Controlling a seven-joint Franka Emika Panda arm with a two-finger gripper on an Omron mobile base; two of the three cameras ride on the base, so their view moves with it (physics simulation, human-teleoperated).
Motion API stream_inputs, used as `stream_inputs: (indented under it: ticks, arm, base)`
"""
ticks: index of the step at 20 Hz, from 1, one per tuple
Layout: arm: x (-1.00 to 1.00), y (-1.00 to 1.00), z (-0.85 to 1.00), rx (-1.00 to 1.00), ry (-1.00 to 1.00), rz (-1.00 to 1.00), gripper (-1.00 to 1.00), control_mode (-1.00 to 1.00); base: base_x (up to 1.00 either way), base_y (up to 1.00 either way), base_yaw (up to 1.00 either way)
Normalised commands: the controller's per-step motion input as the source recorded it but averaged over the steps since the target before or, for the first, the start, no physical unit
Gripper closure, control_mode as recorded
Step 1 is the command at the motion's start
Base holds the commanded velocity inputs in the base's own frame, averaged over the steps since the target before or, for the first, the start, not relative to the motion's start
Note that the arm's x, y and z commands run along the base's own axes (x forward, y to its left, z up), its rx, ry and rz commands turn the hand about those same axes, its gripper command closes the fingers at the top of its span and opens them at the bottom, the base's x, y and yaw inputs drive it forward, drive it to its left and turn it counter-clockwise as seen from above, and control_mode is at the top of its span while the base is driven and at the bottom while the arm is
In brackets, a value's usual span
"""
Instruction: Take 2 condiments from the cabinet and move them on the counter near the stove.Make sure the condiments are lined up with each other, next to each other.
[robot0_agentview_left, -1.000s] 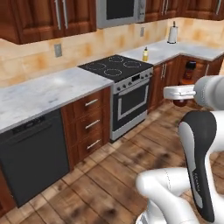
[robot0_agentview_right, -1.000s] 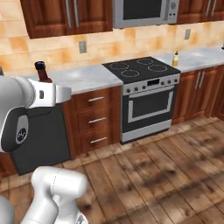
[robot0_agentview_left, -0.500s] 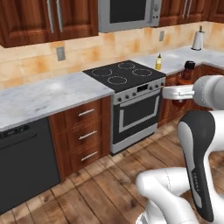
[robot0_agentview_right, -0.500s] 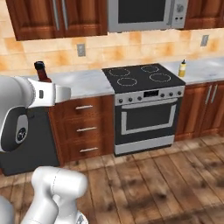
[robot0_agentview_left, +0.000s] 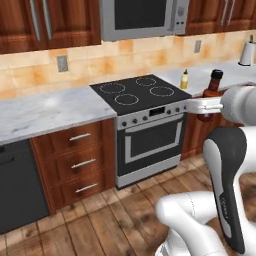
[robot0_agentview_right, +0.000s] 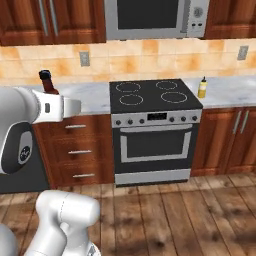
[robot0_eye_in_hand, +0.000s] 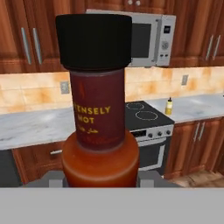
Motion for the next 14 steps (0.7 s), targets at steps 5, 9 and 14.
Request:
stream_inputs:
  ticks: [5, 9, 14]
  arm:
    - [0.0, 0.0, 0.0, 0.0, 0.0, 0.0, 1.0, 1.0]
    - [0.0, 0.0, 0.0, 0.0, 0.0, 0.0, 1.0, 1.0]
    - [0.0, 0.0, 0.0, 0.0, 0.0, 0.0, 1.0, 1.0]
  base:
    - [0.63, -0.56, 0.33]
    - [0.63, -0.59, 0.31]
    - [0.4, -0.61, 0.21]
